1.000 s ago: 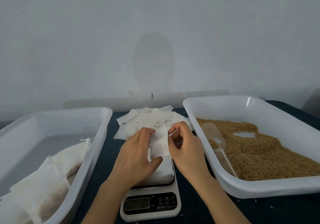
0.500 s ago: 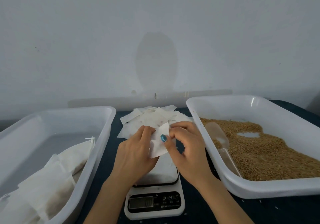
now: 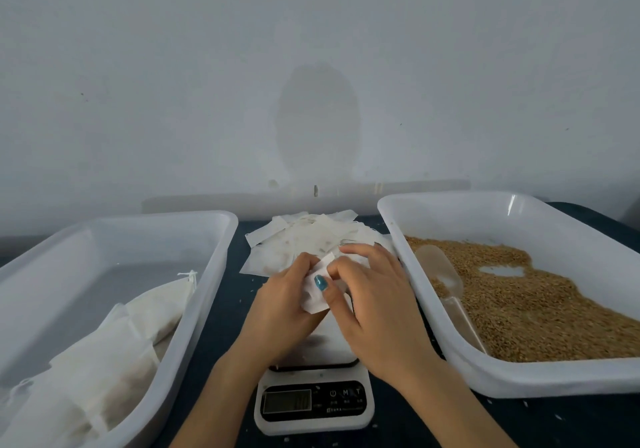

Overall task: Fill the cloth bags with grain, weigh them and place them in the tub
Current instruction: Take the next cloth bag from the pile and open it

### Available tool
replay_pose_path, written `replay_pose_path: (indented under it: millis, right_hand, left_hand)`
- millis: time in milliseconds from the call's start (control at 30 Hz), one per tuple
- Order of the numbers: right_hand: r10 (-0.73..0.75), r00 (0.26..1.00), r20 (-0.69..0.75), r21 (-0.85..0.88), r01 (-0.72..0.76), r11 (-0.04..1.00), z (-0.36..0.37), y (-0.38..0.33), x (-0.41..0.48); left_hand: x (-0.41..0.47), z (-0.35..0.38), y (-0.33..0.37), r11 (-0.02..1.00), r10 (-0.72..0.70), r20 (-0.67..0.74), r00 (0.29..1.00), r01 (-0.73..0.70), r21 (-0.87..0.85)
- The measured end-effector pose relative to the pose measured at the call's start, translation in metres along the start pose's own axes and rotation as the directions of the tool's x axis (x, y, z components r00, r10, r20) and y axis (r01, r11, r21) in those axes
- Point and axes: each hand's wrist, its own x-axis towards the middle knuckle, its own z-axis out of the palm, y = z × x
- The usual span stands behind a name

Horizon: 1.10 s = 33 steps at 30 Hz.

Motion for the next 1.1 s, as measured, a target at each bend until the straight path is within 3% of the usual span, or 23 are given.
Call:
replay_pose_path:
  millis: [100,200,233,300,367,433,500,700,800,967,1033,1100]
  right_hand:
    - [0.135,0.989,0.063,-0.049,-0.132,0.990,-0.031,0.005,0.016]
    - [0.348,0.909,0.231,-0.350,-0.256,0.901,-0.072,0.042,0.035]
    - [0.468,0.830,0.302,-0.488,-0.288,0.824,-0.085,0.056,0.039]
    - [0.656,0.597,0.461,-0.699,-0.211,0.683,-0.097,0.077,0.040]
    - [0.724,0.376,0.578,-0.752,-0.099,0.652,-0.093,0.087,0.037]
    - [0.737,0.262,0.623,-0.726,-0.156,0.669,-0.083,0.093,0.031]
    - [0.733,0.245,0.634,-0.704,-0.208,0.679,-0.076,0.096,0.024]
    - [0.710,0.239,0.663,-0.688,-0.181,0.703,-0.070,0.096,0.021]
    - [0.721,0.273,0.637,-0.680,-0.244,0.692,-0.072,0.102,0.020]
    - [0.821,0.411,0.396,-0.685,-0.463,0.562,-0.076,0.114,0.018]
    - [0.859,0.391,0.331,-0.725,-0.477,0.496,-0.078,0.117,0.017]
    - [0.859,0.322,0.399,-0.741,-0.438,0.509,-0.077,0.117,0.015]
  left_hand:
    - [0.000,-0.001,-0.002,0.999,-0.036,-0.022,0.999,0.036,0.008]
    - [0.000,-0.002,-0.002,0.998,-0.064,-0.033,0.997,0.064,0.010]
    - [0.000,-0.002,-0.002,0.997,-0.079,-0.036,0.996,0.079,0.002]
    - [0.000,-0.003,0.000,0.995,-0.098,-0.041,0.994,0.098,-0.008]
    - [-0.001,-0.003,0.000,0.995,-0.100,-0.041,0.994,0.100,-0.004]
    - [-0.001,-0.003,0.001,0.995,-0.095,-0.035,0.995,0.095,0.008]
    - [-0.001,-0.003,0.002,0.996,-0.089,-0.032,0.996,0.090,0.020]
    - [-0.001,-0.003,0.002,0.995,-0.088,-0.034,0.996,0.089,0.047]
    - [-0.001,-0.003,0.001,0.994,-0.084,-0.031,0.996,0.086,0.064]
    - [-0.001,-0.003,0.000,0.994,-0.081,-0.025,0.996,0.082,0.077]
    - [-0.001,-0.004,0.000,0.993,-0.084,-0.033,0.996,0.087,0.079]
    - [-0.001,-0.004,-0.001,0.993,-0.085,-0.043,0.995,0.088,0.081]
